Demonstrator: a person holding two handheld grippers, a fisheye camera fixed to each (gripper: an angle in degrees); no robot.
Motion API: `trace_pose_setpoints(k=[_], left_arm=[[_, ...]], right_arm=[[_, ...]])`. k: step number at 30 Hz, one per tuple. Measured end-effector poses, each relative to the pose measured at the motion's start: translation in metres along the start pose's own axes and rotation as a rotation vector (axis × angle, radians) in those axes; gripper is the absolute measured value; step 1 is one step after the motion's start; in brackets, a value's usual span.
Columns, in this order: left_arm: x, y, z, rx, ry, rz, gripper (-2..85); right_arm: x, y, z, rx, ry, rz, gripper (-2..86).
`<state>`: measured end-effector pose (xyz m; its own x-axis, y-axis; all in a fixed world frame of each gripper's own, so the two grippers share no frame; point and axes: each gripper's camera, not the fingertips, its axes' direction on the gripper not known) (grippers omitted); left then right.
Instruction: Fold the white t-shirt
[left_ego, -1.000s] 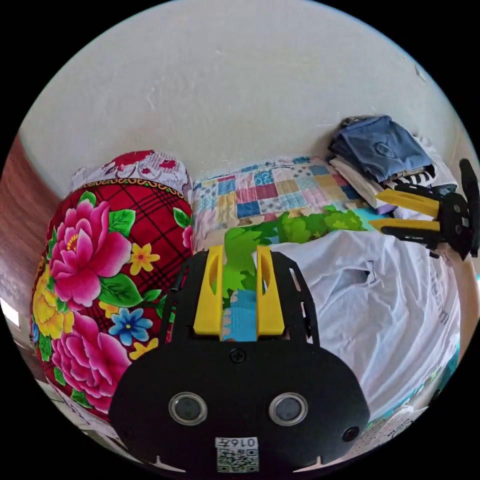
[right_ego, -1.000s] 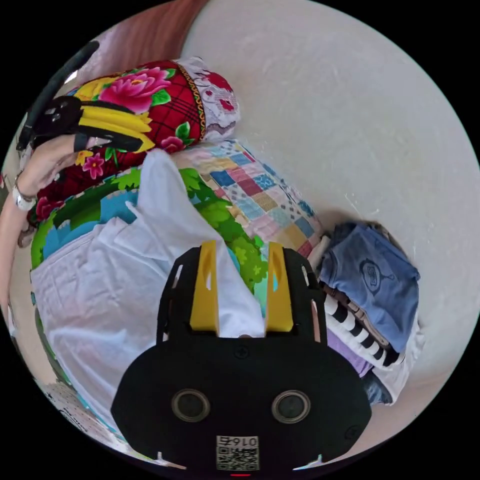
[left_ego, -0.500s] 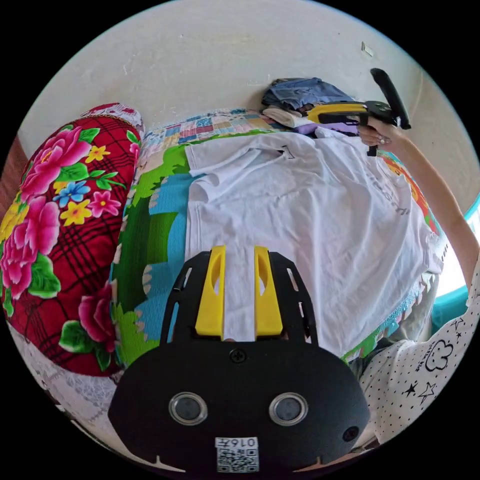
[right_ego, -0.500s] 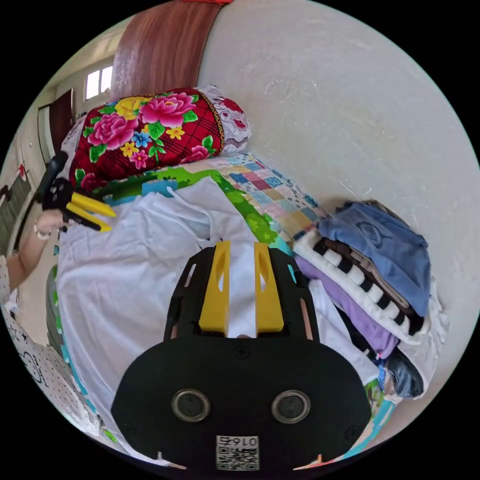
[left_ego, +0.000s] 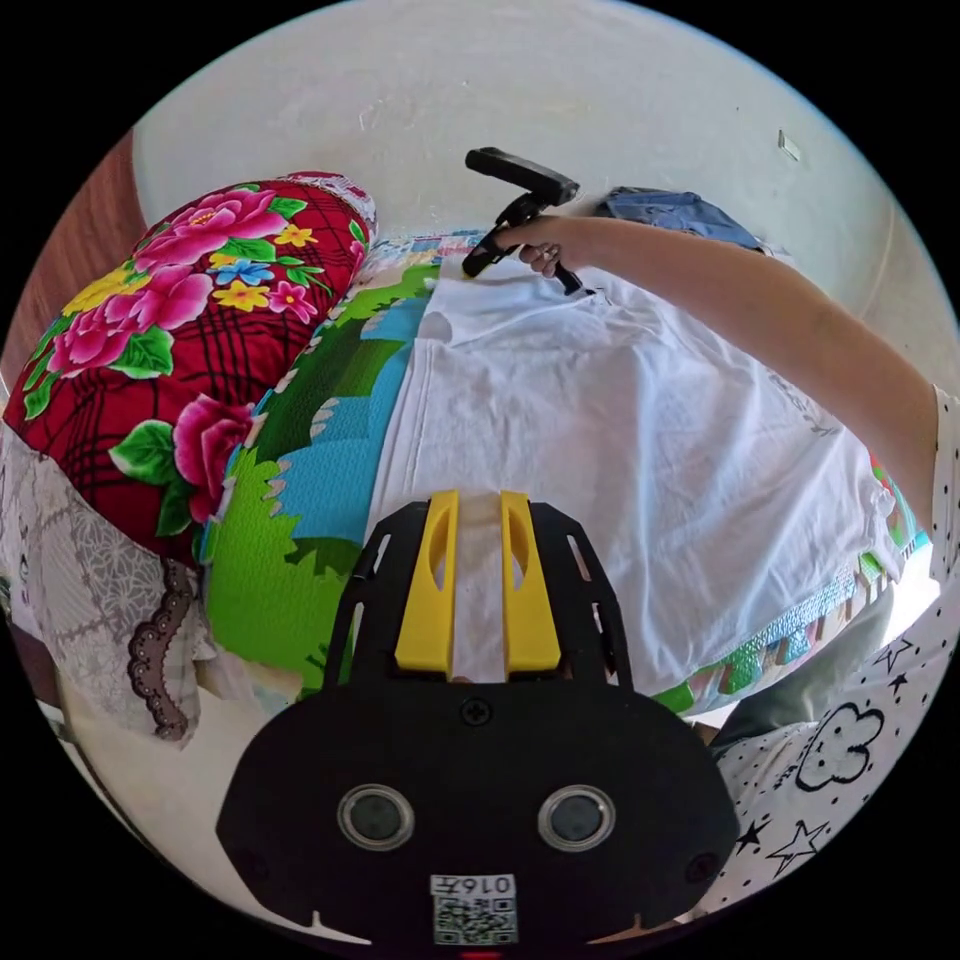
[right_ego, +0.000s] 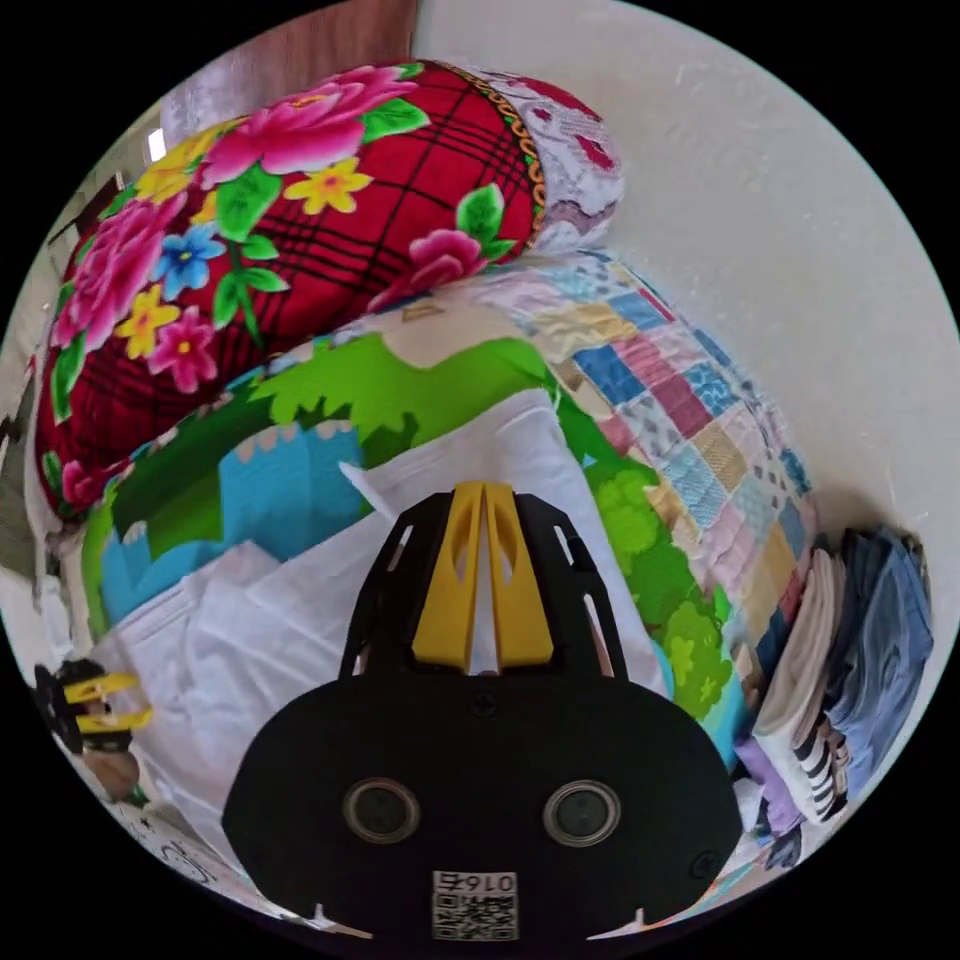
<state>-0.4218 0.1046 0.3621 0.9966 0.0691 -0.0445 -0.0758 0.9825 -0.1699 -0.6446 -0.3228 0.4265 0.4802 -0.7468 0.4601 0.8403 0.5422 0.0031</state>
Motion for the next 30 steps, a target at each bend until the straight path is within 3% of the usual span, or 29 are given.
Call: trace_pose_setpoints(k=[3, 7, 10, 17, 22, 30], left_arm=[[-0.005, 0.006, 0.009, 0.022, 0.011, -0.025, 6.6], [-0.016, 0.002, 0.018, -0.014, 0.061, -0.026, 6.4], [-0.019, -0.003, 0.011, -0.013, 0.027, -0.002, 7.3], [0.004, 0.013, 0.033, -0.178, -0.056, 0.118, 9.9], [-0.009, 0.045, 0.031, -0.138, -0.040, 0.026, 10.6], [-0.009, 0.083, 0.015, 0.046, 0.076, -0.059, 10.4]], right_arm=[[0.001, -0.013, 0.015, -0.001, 0.164, 0.032, -0.3], [0.017, -0.002, -0.013, 0.197, 0.005, 0.104, -0.2], [0.024, 0.029, -0.049, 0.271, -0.077, 0.022, 0.1], [-0.015, 0.103, -0.075, 0.140, -0.180, -0.277, 6.7], [-0.073, 0.094, -0.058, 0.153, -0.215, -0.397, 10.0], [-0.142, 0.050, -0.025, 0.135, -0.087, -0.440, 9.6]])
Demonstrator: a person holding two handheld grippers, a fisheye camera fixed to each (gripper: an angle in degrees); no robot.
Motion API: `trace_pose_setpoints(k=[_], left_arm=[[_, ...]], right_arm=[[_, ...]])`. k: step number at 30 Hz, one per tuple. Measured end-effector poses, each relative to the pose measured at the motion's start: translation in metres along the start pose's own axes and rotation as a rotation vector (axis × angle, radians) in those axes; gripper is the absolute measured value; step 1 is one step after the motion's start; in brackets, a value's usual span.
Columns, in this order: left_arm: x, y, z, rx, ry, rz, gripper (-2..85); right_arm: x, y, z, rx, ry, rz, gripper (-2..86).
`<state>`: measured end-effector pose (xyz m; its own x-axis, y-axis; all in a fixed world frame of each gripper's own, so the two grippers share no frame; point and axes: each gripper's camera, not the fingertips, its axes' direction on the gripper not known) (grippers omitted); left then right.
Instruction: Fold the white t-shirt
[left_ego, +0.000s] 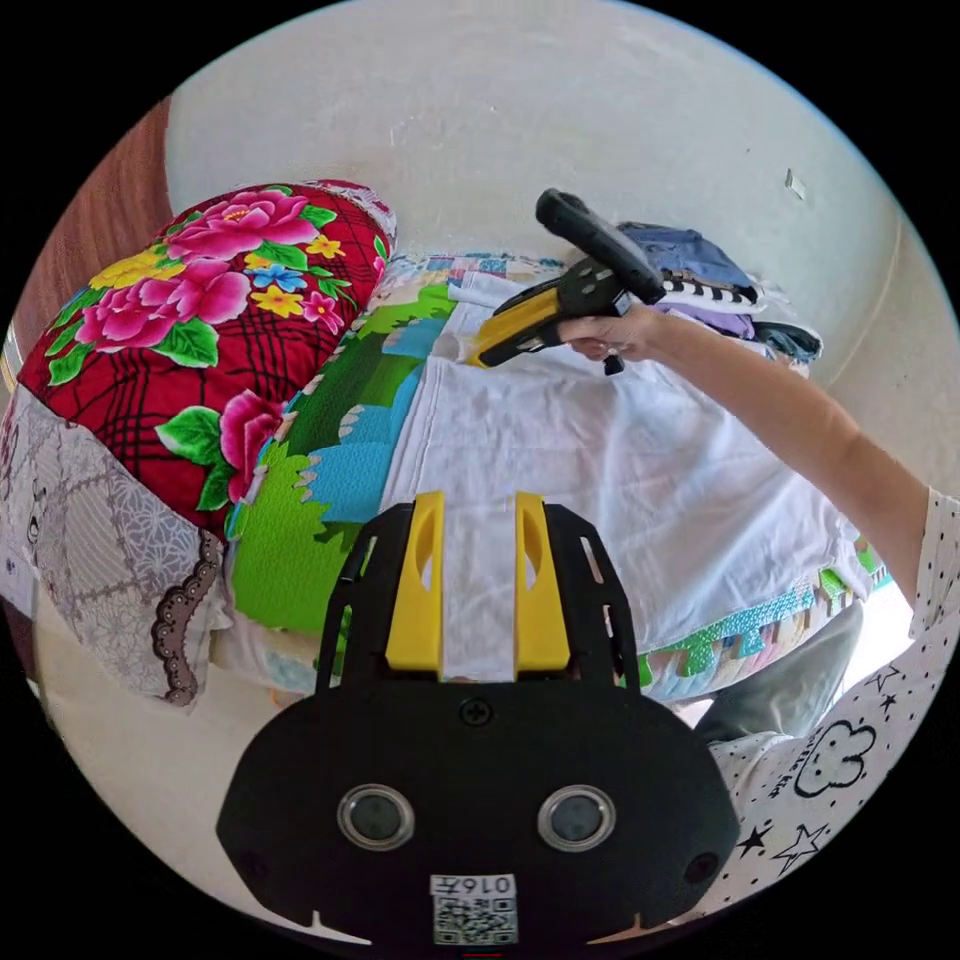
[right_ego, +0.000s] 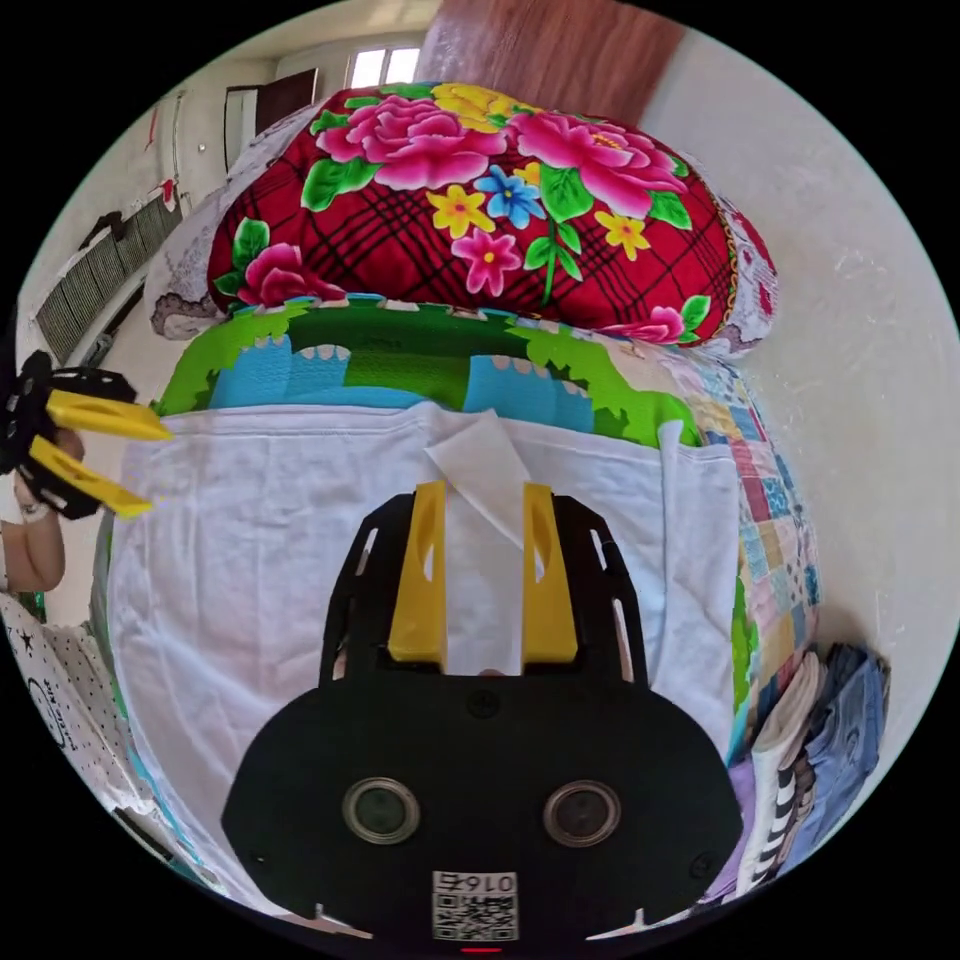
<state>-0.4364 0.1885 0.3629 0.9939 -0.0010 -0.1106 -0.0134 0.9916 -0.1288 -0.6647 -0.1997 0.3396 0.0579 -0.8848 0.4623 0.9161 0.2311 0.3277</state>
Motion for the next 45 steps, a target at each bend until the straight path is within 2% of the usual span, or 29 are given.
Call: trace_pose_setpoints(k=[4, 9, 13, 19, 24, 29, 32, 37, 42, 45], left_arm=[[-0.004, 0.013, 0.010, -0.012, 0.025, -0.013, 10.2], [-0.008, 0.022, 0.023, -0.028, 0.080, -0.038, 10.1], [-0.008, 0.027, 0.026, -0.052, 0.028, -0.021, 10.0], [-0.047, 0.025, 0.011, -0.039, -0.130, -0.115, 10.0], [-0.068, 0.025, 0.023, -0.154, -0.174, -0.119, 8.9], [-0.067, 0.034, 0.016, -0.092, -0.167, -0.110, 4.2], [-0.071, 0.037, 0.010, -0.078, -0.142, -0.088, 0.4], [-0.084, 0.037, -0.002, -0.087, -0.113, -0.103, -0.2], [-0.099, 0.023, -0.024, -0.031, -0.155, -0.139, 3.4], [-0.112, 0.009, -0.039, 0.031, -0.119, -0.143, 3.9]], right_arm=[[0.010, -0.011, 0.002, 0.000, 0.107, 0.071, 2.0], [0.052, -0.024, 0.013, -0.065, 0.187, 0.207, 2.6], [0.078, -0.023, 0.023, -0.091, 0.021, 0.307, 7.4], [0.084, 0.007, -0.006, 0.058, 0.006, 0.309, 7.6], [0.103, 0.041, -0.034, 0.103, -0.049, 0.340, 8.1], [0.133, 0.044, -0.022, 0.004, 0.115, 0.428, 7.3], [0.151, 0.029, 0.002, -0.059, 0.138, 0.462, 7.0], [0.168, 0.005, 0.056, -0.208, 0.092, 0.450, 7.3], [0.179, -0.002, 0.063, -0.123, 0.110, 0.475, 5.7], [0.171, -0.006, 0.048, -0.030, 0.140, 0.412, 5.1]])
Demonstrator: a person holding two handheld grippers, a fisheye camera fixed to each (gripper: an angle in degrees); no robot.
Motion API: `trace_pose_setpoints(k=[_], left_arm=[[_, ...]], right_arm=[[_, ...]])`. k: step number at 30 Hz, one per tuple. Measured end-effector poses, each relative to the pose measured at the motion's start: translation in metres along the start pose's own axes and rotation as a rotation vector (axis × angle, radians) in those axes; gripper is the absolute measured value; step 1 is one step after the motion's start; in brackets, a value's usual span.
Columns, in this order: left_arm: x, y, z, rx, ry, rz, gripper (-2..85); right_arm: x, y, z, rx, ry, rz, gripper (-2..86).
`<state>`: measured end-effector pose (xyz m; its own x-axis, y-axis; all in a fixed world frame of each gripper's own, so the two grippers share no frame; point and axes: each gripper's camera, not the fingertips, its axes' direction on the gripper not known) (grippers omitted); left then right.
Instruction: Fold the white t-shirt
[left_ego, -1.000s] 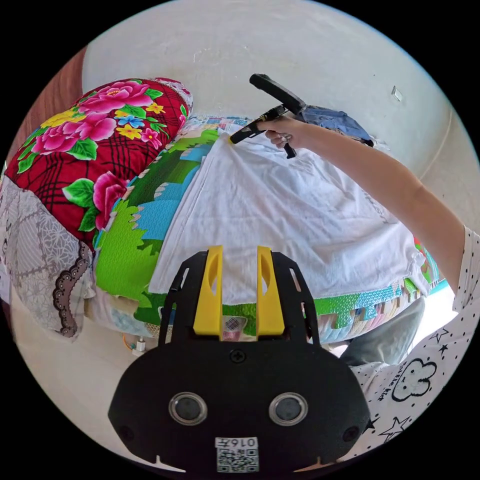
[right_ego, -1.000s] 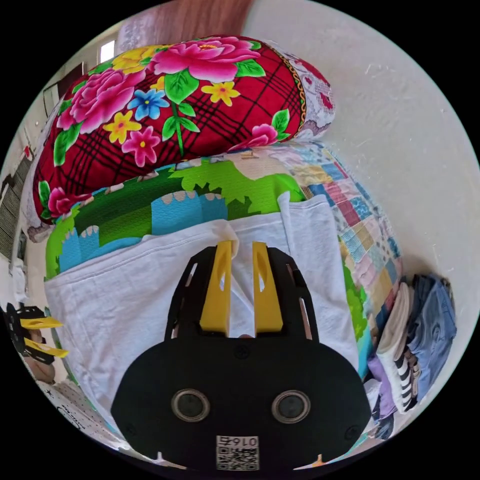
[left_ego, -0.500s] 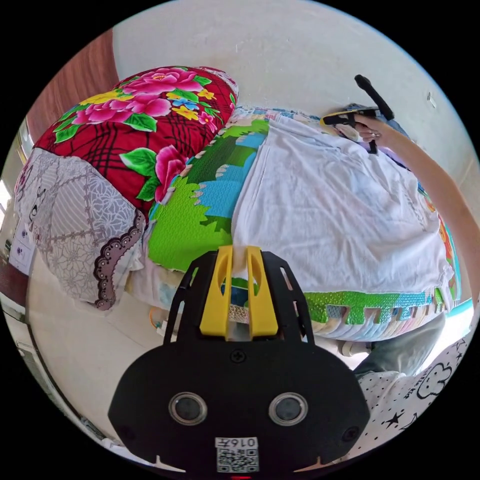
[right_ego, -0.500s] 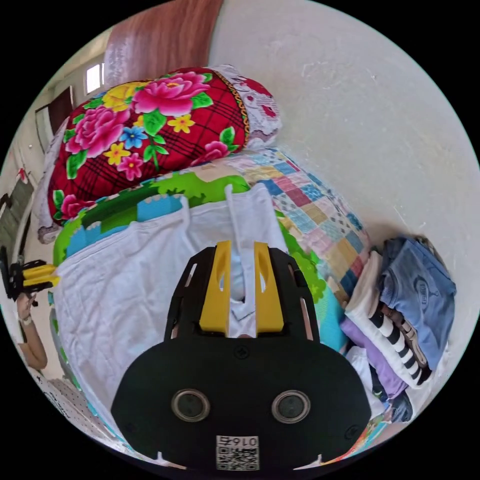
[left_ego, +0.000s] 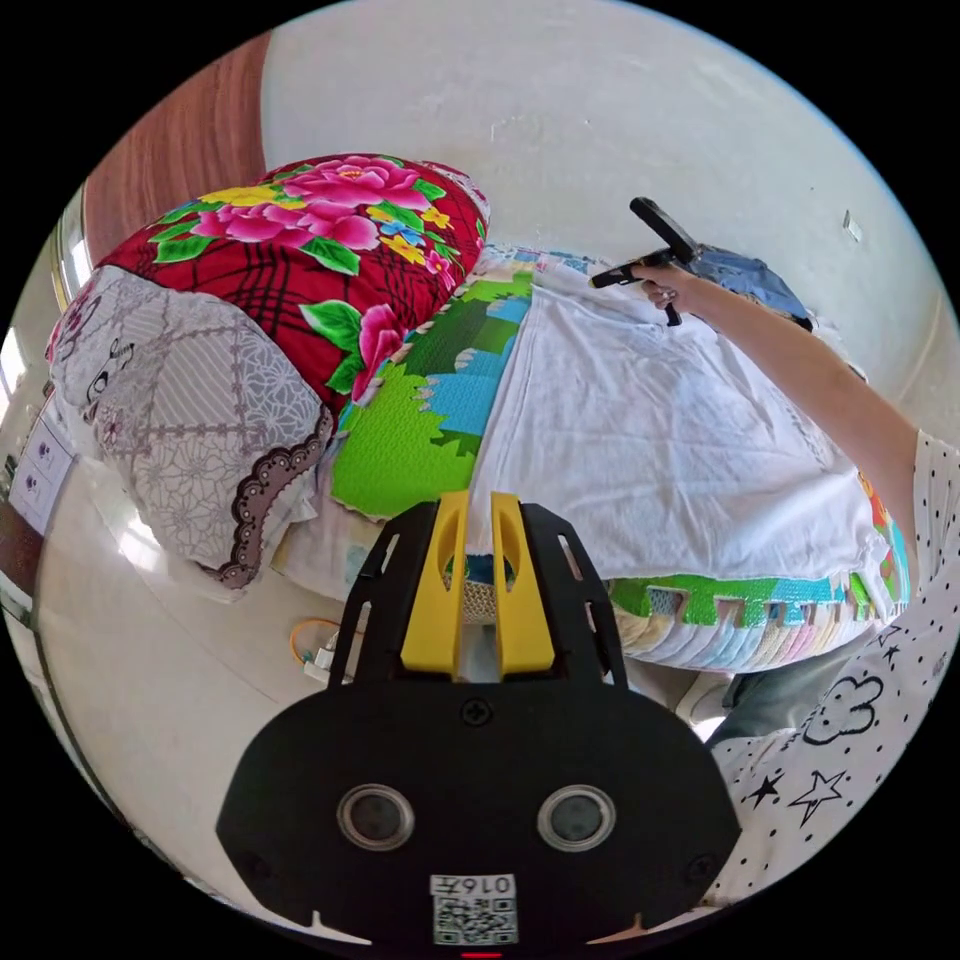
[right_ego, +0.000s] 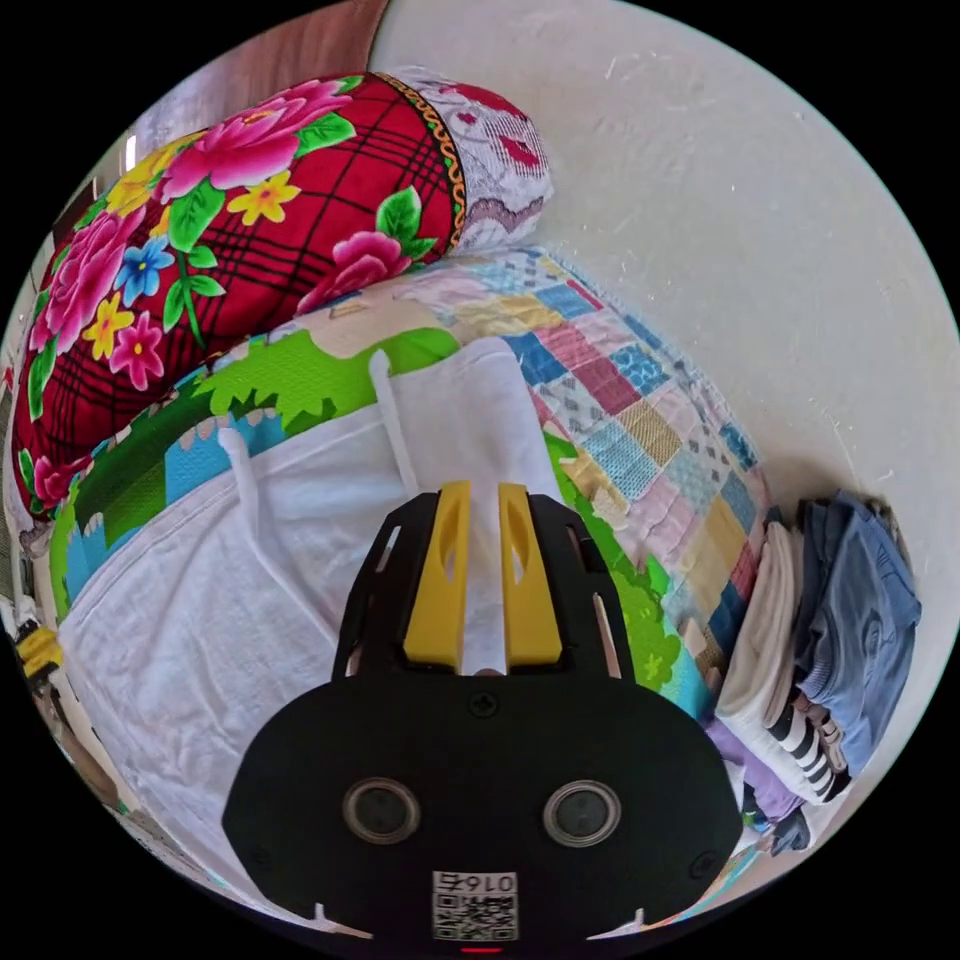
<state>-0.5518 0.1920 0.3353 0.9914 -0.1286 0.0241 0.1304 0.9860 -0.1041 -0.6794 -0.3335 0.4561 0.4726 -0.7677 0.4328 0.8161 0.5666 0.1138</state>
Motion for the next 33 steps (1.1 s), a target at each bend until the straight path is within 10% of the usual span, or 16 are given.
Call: trace_pose_setpoints(k=[18, 33], left_arm=[[0.060, -0.307, 0.028, 0.320, 0.232, 0.534, 11.4], [0.174, -0.476, 0.118, 0.036, -0.047, 1.130, 0.8]], right_arm=[[0.004, 0.013, -0.029, 0.051, -0.148, -0.136, -0.1], [0.025, 0.036, -0.027, 0.011, -0.154, -0.201, -0.1]])
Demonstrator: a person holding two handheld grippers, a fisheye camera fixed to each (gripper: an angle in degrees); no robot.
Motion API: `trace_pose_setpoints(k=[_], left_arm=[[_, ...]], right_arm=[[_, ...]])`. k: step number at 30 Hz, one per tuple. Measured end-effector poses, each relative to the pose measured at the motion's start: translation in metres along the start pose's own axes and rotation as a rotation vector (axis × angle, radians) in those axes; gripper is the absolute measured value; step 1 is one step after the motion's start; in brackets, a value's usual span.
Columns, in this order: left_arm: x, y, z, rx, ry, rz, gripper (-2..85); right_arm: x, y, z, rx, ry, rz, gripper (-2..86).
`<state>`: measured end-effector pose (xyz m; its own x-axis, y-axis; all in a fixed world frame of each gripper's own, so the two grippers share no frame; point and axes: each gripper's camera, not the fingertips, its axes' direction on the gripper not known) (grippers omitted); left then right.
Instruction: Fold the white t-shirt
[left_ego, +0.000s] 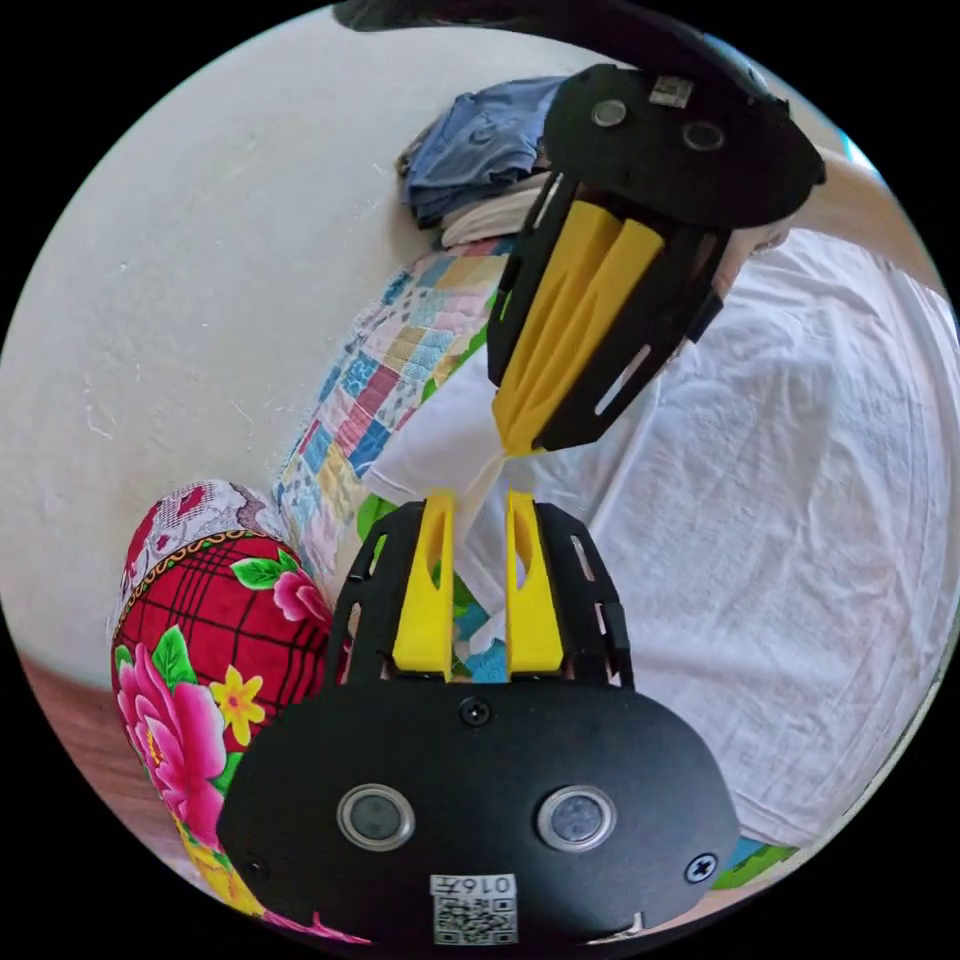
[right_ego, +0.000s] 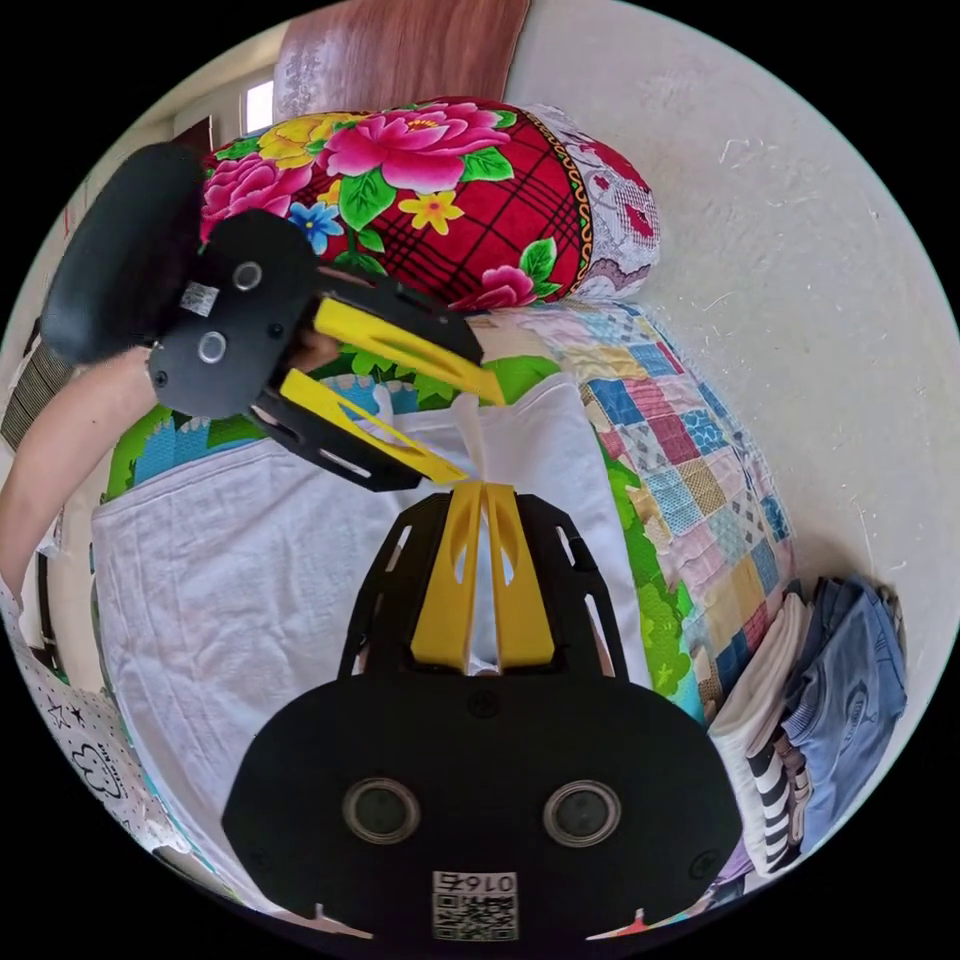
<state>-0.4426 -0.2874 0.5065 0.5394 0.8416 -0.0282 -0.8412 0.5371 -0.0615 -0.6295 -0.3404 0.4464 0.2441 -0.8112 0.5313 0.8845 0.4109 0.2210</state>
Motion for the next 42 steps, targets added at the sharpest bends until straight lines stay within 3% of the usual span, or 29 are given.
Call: trace_pose_setpoints(k=[2, 7, 11, 13, 17, 24, 28, 32, 35, 39, 42], left_arm=[[-0.013, -0.004, -0.016, 0.056, -0.028, 0.003, -0.3], [-0.031, -0.011, -0.032, -0.006, 0.001, 0.072, -0.9], [-0.027, -0.016, -0.021, -0.101, 0.072, 0.079, -0.6], [-0.029, -0.017, -0.026, -0.076, 0.035, 0.047, -0.1], [-0.051, -0.013, -0.043, -0.092, 0.056, -0.021, 3.2], [-0.104, -0.004, -0.097, 0.179, 0.030, -0.338, 1.6], [-0.127, -0.033, -0.069, 0.114, 0.064, -0.463, 1.6], [-0.146, -0.053, -0.021, 0.035, 0.226, -0.628, 6.9], [-0.143, -0.062, 0.000, -0.048, 0.309, -0.640, 6.7], [-0.129, -0.066, -0.023, -0.005, 0.231, -0.571, 0.8], [-0.127, -0.059, -0.038, -0.002, 0.167, -0.598, 0.1]], right_arm=[[0.003, 0.001, -0.003, 0.012, -0.005, 0.006, -0.1], [0.003, 0.006, -0.012, 0.047, -0.047, 0.043, 0.1], [-0.005, 0.015, 0.008, -0.061, -0.035, 0.028, 0.7], [-0.006, 0.023, 0.015, -0.103, -0.058, 0.017, 1.4], [0.006, 0.051, -0.011, -0.006, -0.100, -0.006, 6.0], [0.075, 0.114, -0.067, 0.060, -0.045, 0.142, 8.6], [0.114, 0.176, -0.089, -0.022, -0.005, 0.242, 7.8], [0.129, 0.233, -0.098, -0.138, -0.010, 0.239, 7.5], [0.129, 0.265, -0.100, -0.198, -0.078, 0.215, 7.3], [0.113, 0.295, -0.102, -0.234, -0.047, 0.129, 1.8], [0.104, 0.316, -0.123, -0.175, 0.095, 0.152, 0.2]])
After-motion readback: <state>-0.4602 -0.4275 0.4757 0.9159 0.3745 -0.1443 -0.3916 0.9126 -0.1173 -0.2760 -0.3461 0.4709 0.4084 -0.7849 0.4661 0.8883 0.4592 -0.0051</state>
